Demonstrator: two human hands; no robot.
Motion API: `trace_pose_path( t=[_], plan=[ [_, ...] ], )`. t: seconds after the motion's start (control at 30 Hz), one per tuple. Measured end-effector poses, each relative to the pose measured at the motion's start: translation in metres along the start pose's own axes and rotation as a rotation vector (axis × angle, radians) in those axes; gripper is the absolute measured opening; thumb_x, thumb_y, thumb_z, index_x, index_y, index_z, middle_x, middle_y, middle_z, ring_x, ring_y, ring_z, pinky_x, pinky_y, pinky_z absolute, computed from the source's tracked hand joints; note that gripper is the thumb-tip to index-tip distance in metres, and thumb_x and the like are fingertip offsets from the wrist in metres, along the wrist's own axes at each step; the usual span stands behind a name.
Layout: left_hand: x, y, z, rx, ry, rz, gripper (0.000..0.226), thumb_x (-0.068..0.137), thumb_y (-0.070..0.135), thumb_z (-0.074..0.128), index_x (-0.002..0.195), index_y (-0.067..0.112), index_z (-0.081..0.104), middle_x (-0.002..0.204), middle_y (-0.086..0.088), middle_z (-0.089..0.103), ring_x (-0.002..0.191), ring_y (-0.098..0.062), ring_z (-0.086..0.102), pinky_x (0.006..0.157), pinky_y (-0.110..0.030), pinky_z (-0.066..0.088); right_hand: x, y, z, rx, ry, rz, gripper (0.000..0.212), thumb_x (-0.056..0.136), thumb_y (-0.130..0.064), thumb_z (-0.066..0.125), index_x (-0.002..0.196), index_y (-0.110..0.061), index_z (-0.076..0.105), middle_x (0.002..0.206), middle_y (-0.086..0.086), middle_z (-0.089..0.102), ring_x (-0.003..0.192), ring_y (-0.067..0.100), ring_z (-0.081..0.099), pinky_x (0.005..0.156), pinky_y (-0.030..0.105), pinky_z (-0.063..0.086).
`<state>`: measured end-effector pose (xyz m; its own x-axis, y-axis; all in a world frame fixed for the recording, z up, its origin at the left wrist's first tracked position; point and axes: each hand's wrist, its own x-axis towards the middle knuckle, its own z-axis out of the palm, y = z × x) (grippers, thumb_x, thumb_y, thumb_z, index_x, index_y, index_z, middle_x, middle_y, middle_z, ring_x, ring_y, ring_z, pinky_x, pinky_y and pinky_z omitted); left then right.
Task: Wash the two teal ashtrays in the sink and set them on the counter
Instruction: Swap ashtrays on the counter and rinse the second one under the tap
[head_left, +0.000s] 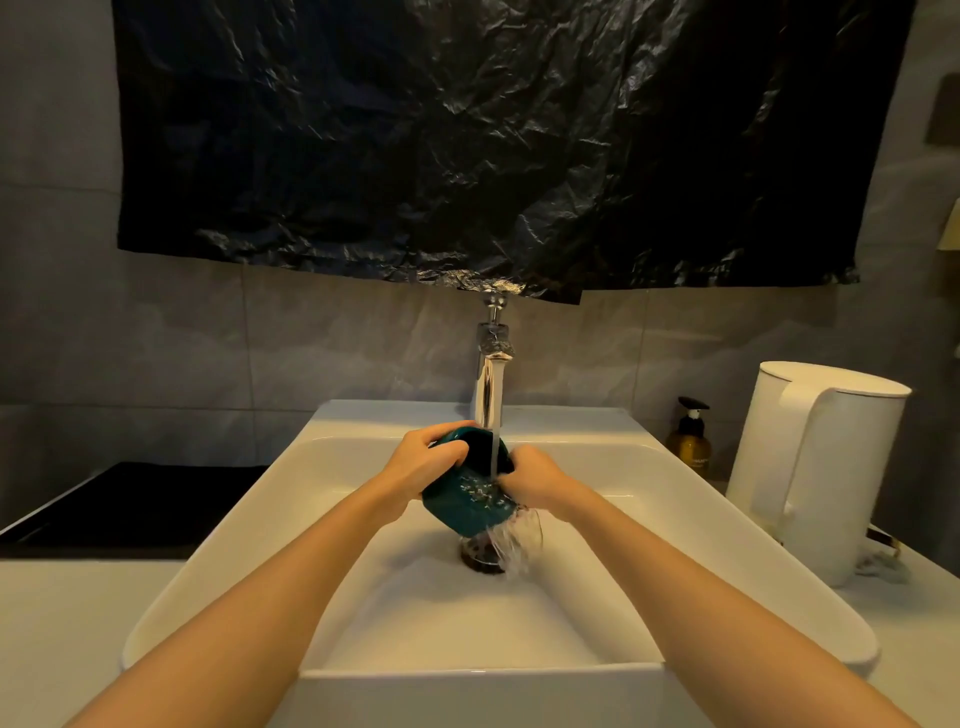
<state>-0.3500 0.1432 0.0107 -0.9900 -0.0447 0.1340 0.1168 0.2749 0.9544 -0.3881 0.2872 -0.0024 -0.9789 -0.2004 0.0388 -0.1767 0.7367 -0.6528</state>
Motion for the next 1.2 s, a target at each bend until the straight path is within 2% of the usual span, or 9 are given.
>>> trace_pose_path(
  t=[0.17,0.33,0.47,0.53,0.7,0.83,0.97,1.13,1.2],
  plan=[
    [0.003,0.001,-0.001,-0.091,0.015,-0.08,0.036,0.087,0.006,0.045,0.103,0.032,0.062,0.101,-0.005,0.06,0.093,-0.02,0.054,0.073,-0.03,0.051,-0.004,-0.006,0.0,0.34,-0.037,0.114,0.017,0.094,-0.008,0.049,0.108,-0.003,0.058,0.102,0.016,0.068,0.082,0.033,0.071,0.06,0.035,0.061],
    [0.004,-0.003,-0.001,-0.356,-0.065,-0.32,0.027,0.083,0.004,0.049,0.104,0.018,0.057,0.105,-0.015,0.062,0.099,-0.03,0.059,0.077,-0.039,0.054,-0.009,-0.012,-0.012,0.492,-0.105,0.218,0.011,0.095,-0.011,0.044,0.091,-0.01,0.055,0.1,0.016,0.064,0.083,0.03,0.066,0.066,0.04,0.06],
    [0.007,-0.012,0.004,-0.283,-0.223,-0.323,0.04,0.089,0.003,0.055,0.121,0.024,0.049,0.118,-0.011,0.06,0.107,-0.028,0.059,0.081,-0.042,0.056,-0.009,-0.015,-0.021,0.412,-0.003,0.239,0.012,0.091,-0.016,0.043,0.086,-0.011,0.053,0.083,0.011,0.061,0.072,0.024,0.061,0.055,0.034,0.056],
    [0.008,-0.014,0.011,-0.15,-0.247,-0.256,0.045,0.087,0.001,0.059,0.122,0.028,0.048,0.118,-0.006,0.06,0.106,-0.025,0.059,0.08,-0.041,0.057,-0.007,-0.016,-0.023,0.327,0.074,0.213,0.013,0.086,-0.022,0.048,0.087,-0.01,0.054,0.087,0.012,0.062,0.079,0.027,0.063,0.062,0.035,0.057],
    [0.013,-0.015,0.024,-0.108,-0.113,-0.254,0.045,0.079,0.01,0.074,0.118,0.02,0.054,0.112,-0.008,0.063,0.101,-0.025,0.061,0.073,-0.038,0.059,-0.005,-0.017,-0.027,0.278,0.097,0.197,0.01,0.082,-0.023,0.052,0.078,-0.014,0.049,0.083,0.009,0.058,0.079,0.024,0.057,0.057,0.027,0.047],
    [0.021,-0.012,0.029,-0.08,0.088,-0.274,0.034,0.084,0.031,0.068,0.112,0.014,0.061,0.104,-0.011,0.067,0.093,-0.027,0.064,0.067,-0.035,0.056,-0.004,-0.017,-0.028,0.289,0.034,0.205,0.011,0.085,-0.021,0.05,0.088,-0.01,0.051,0.091,0.012,0.06,0.081,0.026,0.06,0.055,0.029,0.05],
    [0.023,-0.018,0.029,0.37,0.13,-0.042,0.019,0.093,0.03,0.054,0.095,0.015,0.065,0.09,-0.008,0.068,0.08,-0.023,0.063,0.067,-0.033,0.052,0.0,-0.011,-0.025,0.227,0.034,0.202,0.017,0.083,-0.025,0.05,0.091,-0.01,0.054,0.089,0.012,0.062,0.083,0.028,0.061,0.062,0.031,0.052],
    [0.02,-0.014,0.032,0.184,-0.166,-0.1,0.023,0.095,0.002,0.037,0.11,0.014,0.051,0.094,-0.008,0.061,0.081,-0.019,0.059,0.063,-0.027,0.053,-0.001,-0.003,-0.027,0.02,0.223,0.221,0.016,0.083,-0.031,0.05,0.083,-0.015,0.053,0.082,0.004,0.056,0.073,0.021,0.05,0.058,0.025,0.038],
    [0.018,-0.012,0.033,0.128,-0.25,-0.1,0.035,0.092,-0.007,0.038,0.115,0.018,0.047,0.1,-0.006,0.059,0.09,-0.019,0.058,0.072,-0.03,0.054,-0.001,-0.001,-0.029,0.005,0.252,0.225,0.013,0.084,-0.029,0.05,0.083,-0.016,0.05,0.08,0.002,0.053,0.073,0.021,0.048,0.056,0.025,0.036]
  ],
)
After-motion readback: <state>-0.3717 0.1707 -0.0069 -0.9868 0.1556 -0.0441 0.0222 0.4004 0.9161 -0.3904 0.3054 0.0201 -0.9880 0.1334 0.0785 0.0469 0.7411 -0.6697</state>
